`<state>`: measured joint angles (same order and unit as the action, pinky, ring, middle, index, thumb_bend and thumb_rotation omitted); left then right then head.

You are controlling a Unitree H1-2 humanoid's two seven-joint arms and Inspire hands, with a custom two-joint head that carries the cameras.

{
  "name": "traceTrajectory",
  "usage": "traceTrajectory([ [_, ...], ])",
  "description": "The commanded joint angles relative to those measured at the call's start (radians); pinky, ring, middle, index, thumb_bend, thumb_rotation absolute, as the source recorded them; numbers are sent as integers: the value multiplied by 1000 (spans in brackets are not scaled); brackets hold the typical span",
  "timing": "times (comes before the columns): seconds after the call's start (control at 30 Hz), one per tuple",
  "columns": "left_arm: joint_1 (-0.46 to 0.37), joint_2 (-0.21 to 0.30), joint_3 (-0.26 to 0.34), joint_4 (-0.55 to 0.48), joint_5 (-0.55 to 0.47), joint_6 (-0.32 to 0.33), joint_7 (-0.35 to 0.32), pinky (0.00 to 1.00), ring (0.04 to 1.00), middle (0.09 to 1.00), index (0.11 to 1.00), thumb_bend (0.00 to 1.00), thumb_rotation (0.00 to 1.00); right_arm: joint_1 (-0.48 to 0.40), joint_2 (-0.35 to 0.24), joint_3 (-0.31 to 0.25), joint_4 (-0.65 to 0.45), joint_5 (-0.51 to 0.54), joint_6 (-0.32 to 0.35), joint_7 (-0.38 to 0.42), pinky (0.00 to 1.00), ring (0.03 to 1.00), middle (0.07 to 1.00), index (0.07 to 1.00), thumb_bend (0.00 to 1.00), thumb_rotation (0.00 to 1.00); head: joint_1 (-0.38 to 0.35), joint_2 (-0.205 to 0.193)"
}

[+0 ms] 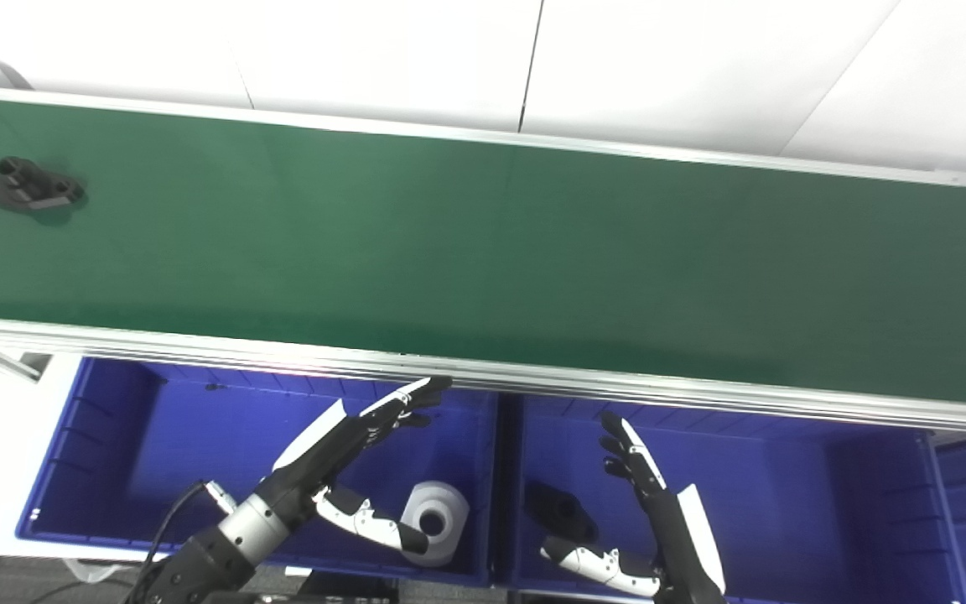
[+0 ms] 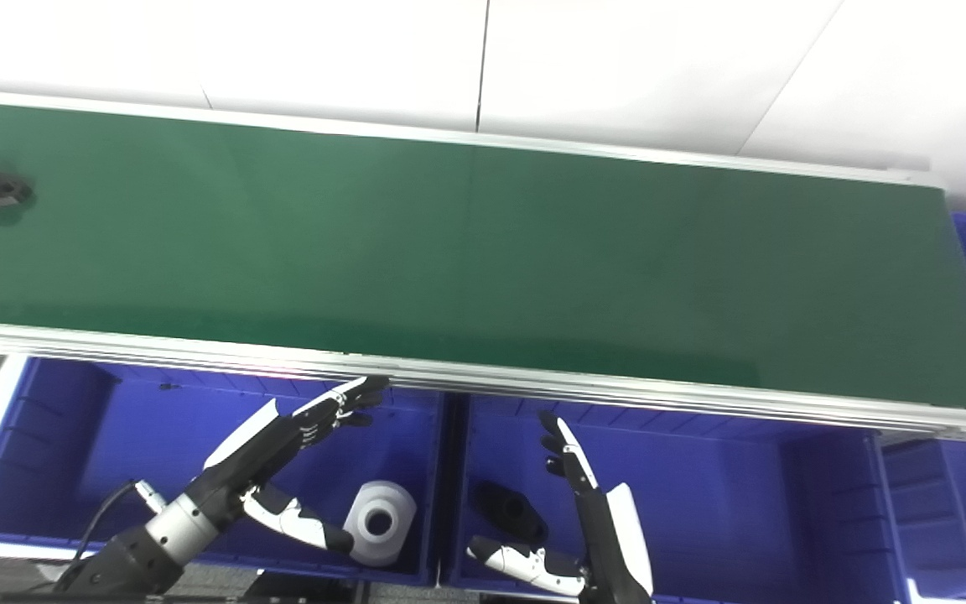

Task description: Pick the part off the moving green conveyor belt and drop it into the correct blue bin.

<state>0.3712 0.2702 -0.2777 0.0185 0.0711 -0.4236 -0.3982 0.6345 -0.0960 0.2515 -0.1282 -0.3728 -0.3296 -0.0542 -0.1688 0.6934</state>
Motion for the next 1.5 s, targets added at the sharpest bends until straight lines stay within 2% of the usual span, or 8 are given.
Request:
traceTrajectory([
  [0.0, -3, -1, -3, -8, -14, -40, 14, 838, 929, 964, 925, 853, 297, 2, 0, -4, -12, 5, -61, -21, 817, 889, 931, 935, 860, 398, 3, -1],
  [0.53, -7, 3, -31, -3, 42, -43, 42, 873, 962, 992, 949, 864, 289, 0, -8, -16, 11, 28, -102, -20, 825, 894, 931, 936, 865, 363, 57, -26],
  [0.8, -14, 12, -49, 0, 97, -43, 52, 915, 991, 1000, 987, 888, 302, -22, -14, -22, 29, 26, -106, -4, 835, 908, 946, 951, 874, 402, 96, -42],
  [0.93, -18, 10, -54, 9, 126, -41, 59, 915, 998, 1000, 989, 898, 306, -39, -24, -19, 46, 70, -115, 13, 820, 905, 951, 955, 885, 381, 159, -69],
  [1.1, -33, 1, -71, 45, 141, -44, 77, 892, 984, 1000, 977, 903, 311, -61, -41, -24, 91, 78, -136, -2, 786, 891, 948, 969, 889, 380, 292, -141],
  [1.33, -49, 4, -98, 76, 120, -46, 98, 835, 953, 986, 955, 901, 331, -70, -52, -29, 112, 84, -122, 6, 777, 910, 971, 1000, 919, 409, 320, -172],
  [1.4, -54, 4, -104, 82, 118, -46, 108, 834, 951, 983, 952, 899, 323, -72, -53, -29, 117, 82, -125, 4, 809, 926, 978, 1000, 922, 409, 317, -177],
  [1.47, -57, 3, -110, 88, 119, -46, 118, 826, 944, 977, 946, 898, 319, -71, -52, -31, 118, 78, -123, 1, 908, 959, 986, 1000, 918, 400, 315, -179],
])
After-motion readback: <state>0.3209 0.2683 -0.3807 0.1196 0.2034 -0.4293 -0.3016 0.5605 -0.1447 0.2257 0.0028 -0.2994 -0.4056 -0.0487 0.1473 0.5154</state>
